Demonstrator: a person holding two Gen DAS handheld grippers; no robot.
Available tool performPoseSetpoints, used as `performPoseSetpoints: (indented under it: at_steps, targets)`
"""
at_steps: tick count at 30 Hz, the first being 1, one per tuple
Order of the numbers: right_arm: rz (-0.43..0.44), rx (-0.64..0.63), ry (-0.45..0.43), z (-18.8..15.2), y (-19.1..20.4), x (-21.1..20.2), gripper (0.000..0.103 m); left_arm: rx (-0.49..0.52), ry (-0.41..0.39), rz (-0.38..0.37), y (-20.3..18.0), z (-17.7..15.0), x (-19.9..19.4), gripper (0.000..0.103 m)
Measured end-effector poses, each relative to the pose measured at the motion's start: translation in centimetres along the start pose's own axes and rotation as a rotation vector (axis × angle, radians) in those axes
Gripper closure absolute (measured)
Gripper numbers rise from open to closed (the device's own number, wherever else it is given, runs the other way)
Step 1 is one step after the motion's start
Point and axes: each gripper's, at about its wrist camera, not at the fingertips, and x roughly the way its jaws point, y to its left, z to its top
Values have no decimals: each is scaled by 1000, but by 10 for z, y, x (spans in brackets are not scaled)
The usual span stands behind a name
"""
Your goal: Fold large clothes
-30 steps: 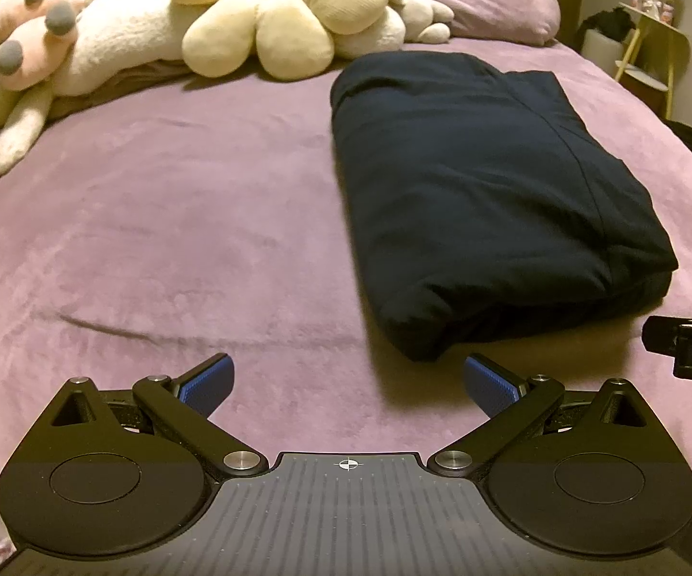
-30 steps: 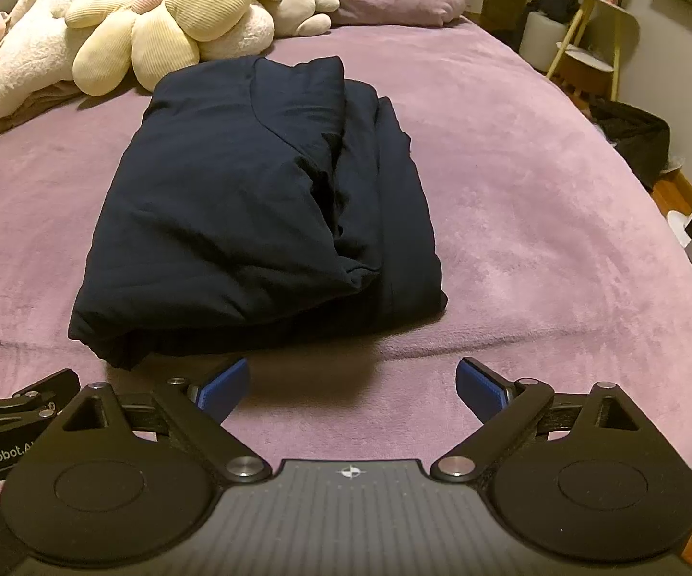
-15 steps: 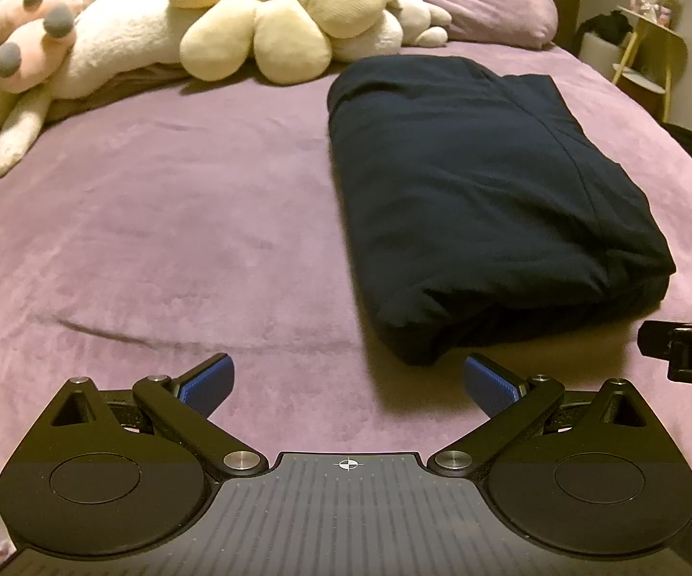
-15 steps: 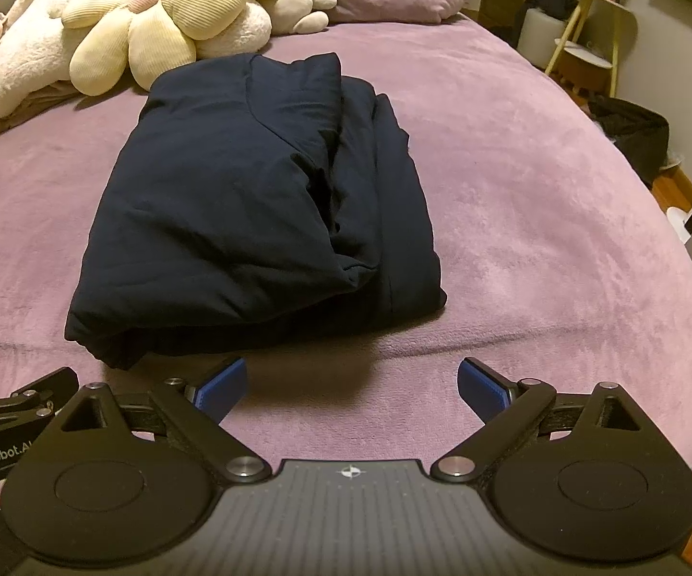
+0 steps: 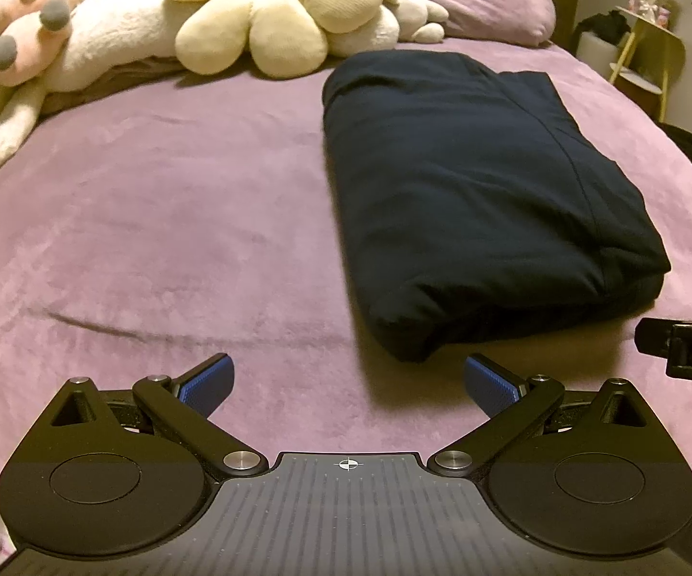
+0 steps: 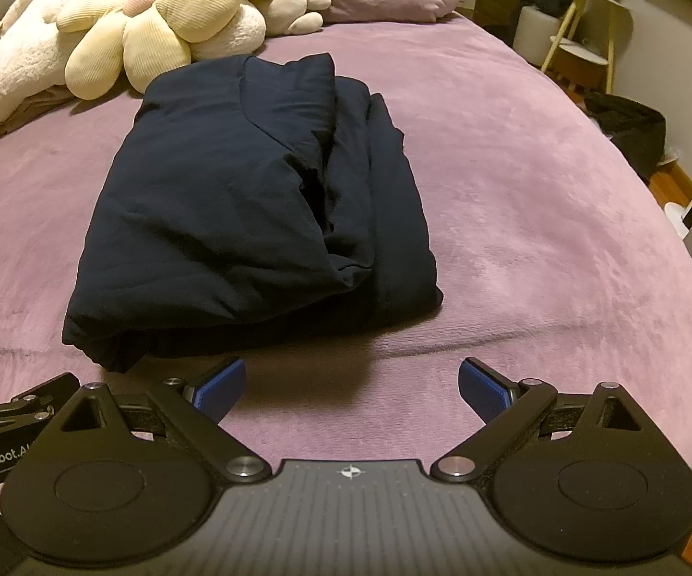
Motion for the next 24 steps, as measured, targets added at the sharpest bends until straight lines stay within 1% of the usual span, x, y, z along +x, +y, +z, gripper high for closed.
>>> performPoseSetpoints:
  at_steps: [5,15,24]
  targets:
    - [4,4,-5,0,-2,-1,7,10,-2,2,-2,-1,-1,0]
    - [1,25,-6,-1,-5,-1,6,11,18,-15,-4,-1,3,0]
    - [2,31,-3,0,-6,0,6,14,21,-9,-6,-1,4,0]
